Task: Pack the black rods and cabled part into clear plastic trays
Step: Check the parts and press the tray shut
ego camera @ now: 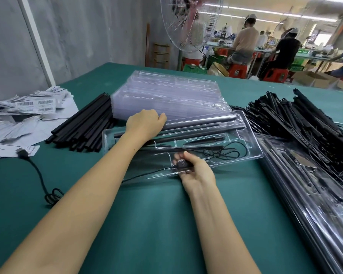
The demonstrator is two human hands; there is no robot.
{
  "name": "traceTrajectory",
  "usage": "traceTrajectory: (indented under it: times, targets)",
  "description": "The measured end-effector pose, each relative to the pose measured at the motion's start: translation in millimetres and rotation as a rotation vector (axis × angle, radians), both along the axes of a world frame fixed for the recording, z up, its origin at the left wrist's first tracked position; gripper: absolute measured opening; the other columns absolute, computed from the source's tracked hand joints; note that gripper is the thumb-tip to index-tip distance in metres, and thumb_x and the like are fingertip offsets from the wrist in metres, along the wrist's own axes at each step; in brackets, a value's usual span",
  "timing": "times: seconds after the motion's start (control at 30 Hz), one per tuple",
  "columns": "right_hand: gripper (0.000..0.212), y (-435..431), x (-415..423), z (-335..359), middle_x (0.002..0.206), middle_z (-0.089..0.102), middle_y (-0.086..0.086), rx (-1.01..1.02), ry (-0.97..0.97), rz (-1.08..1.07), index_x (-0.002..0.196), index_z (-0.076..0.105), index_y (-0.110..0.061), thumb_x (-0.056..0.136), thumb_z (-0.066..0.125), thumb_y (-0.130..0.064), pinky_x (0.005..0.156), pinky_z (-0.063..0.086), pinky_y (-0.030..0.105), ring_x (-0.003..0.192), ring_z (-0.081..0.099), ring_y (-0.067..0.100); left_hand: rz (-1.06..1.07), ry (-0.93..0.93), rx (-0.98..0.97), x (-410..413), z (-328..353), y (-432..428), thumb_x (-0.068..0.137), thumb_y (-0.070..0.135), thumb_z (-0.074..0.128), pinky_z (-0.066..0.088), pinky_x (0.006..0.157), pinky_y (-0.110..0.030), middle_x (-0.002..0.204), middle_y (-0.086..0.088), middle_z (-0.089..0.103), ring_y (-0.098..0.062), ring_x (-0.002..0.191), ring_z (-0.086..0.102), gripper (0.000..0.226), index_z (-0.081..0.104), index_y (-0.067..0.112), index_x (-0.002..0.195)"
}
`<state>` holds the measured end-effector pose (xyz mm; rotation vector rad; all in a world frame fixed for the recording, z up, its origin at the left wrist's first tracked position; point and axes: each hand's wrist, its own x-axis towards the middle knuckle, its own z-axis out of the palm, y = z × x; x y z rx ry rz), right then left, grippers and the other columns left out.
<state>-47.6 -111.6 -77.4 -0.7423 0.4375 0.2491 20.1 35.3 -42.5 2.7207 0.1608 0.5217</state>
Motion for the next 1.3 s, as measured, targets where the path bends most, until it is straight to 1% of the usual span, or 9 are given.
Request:
traceTrajectory:
  times: [0.17, 0.3, 0.5, 0.57, 0.67, 0.73, 0.9, 1.13, 1.3]
  targets:
    - [0.014, 1.1, 0.0, -4.2, 0.067, 0.058, 0.014, 0.008, -0.026, -0.014, 0.079, 0.052, -0.001, 0.087, 0.054, 0.010, 0.066, 0.053, 0.034, 0.057, 0.060, 0.022, -0.007, 0.031, -0.012, -0.8, 1.5, -0.7, 0.097, 0.033, 0.030, 0.023, 0.048, -0.027, 0.049, -0.001, 0.036, -0.020, 0.046, 0.032, 0.050, 0.030, 0.013, 0.051]
    - [0.016, 1.2, -0.5, -5.1, 0.068, 0.058, 0.014, 0.009, -0.028, -0.021, 0.076, 0.052, -0.002, 0.087, 0.054, 0.009, 0.053, 0.055, 0.029, 0.050, 0.060, 0.018, 0.007, 0.038, 0.012, -1.6, 1.3, -3.0, 0.098, 0.031, 0.031, 0.024, 0.049, -0.028, 0.053, -0.001, 0.038, -0.023, 0.051, 0.037, 0.048, 0.033, 0.012, 0.053]
    - [0.012, -2.2, 1.1, -3.4, 0.072, 0.057, 0.014, 0.054, -0.010, -0.035, 0.081, 0.052, -0.002, 0.088, 0.054, 0.008, 0.054, 0.054, 0.030, 0.057, 0.059, 0.021, -0.106, -0.395, 0.087, -44.5, 8.5, -24.4, 0.095, 0.013, 0.045, 0.038, 0.074, -0.031, 0.093, -0.009, 0.052, -0.023, 0.088, 0.045, 0.016, 0.057, 0.002, 0.097]
    - [0.009, -2.6, 2.9, -4.3, 0.073, 0.055, 0.014, 0.047, -0.012, -0.025, 0.085, 0.052, -0.001, 0.088, 0.053, 0.007, 0.052, 0.051, 0.030, 0.060, 0.055, 0.021, -0.224, -0.297, -0.275, -74.7, 12.9, -40.8, 0.091, 0.010, 0.050, 0.043, 0.062, -0.032, 0.075, -0.003, 0.056, -0.017, 0.070, 0.052, 0.012, 0.058, 0.006, 0.084]
    - [0.008, -4.0, 3.6, -5.9, 0.075, 0.053, 0.012, 0.005, 0.009, 0.066, 0.096, 0.051, -0.005, 0.090, 0.055, -0.003, 0.056, 0.044, 0.031, 0.061, 0.050, 0.024, -0.372, 0.417, -0.976, -121.5, 6.2, -65.1, 0.094, 0.014, 0.048, 0.038, 0.033, -0.020, 0.052, -0.001, 0.057, -0.015, 0.040, 0.055, 0.018, 0.057, 0.010, 0.079]
    - [0.006, -4.8, 2.1, -4.4, 0.076, 0.055, 0.010, -0.042, 0.021, 0.123, 0.089, 0.054, -0.006, 0.091, 0.055, -0.011, 0.056, 0.044, 0.029, 0.062, 0.050, 0.022, -0.361, 0.593, -1.136, -137.8, -6.3, -69.5, 0.098, 0.020, 0.046, 0.039, 0.031, -0.020, 0.055, -0.004, 0.055, -0.018, 0.041, 0.057, 0.022, 0.057, 0.008, 0.083]
    - [0.018, 0.0, -3.4, -3.6, 0.097, 0.057, 0.015, 0.092, 0.016, 0.023, 0.107, 0.055, -0.005, 0.090, 0.057, -0.009, 0.082, 0.048, 0.037, 0.085, 0.055, 0.027, -0.162, 0.597, -1.372, -145.3, -20.5, -60.5, 0.100, 0.030, 0.044, 0.048, 0.038, -0.027, 0.068, -0.013, 0.054, -0.018, 0.048, 0.058, 0.033, 0.055, 0.001, 0.087]
    - [0.012, -0.8, -5.7, 6.0, 0.077, 0.054, 0.009, 0.004, 0.000, -0.043, 0.078, 0.053, -0.011, 0.085, 0.061, -0.017, 0.072, 0.043, 0.035, 0.066, 0.051, 0.021, -0.072, 0.309, -1.857, -151.6, -26.5, -83.9, 0.091, 0.025, 0.061, 0.055, 0.071, -0.027, 0.071, -0.006, 0.070, -0.016, 0.070, 0.069, 0.035, 0.044, 0.013, 0.120]
    - [0.013, 2.4, -16.6, 9.4, 0.066, 0.058, 0.007, -0.069, -0.074, 0.012, 0.070, 0.058, -0.010, 0.081, 0.064, -0.016, 0.051, 0.045, 0.027, 0.054, 0.055, 0.019, 0.049, 0.184, -1.987, -131.6, -19.6, -96.7, 0.086, 0.030, 0.066, 0.053, 0.063, -0.021, 0.070, 0.003, 0.070, -0.005, 0.060, 0.067, 0.019, 0.063, 0.015, 0.097]
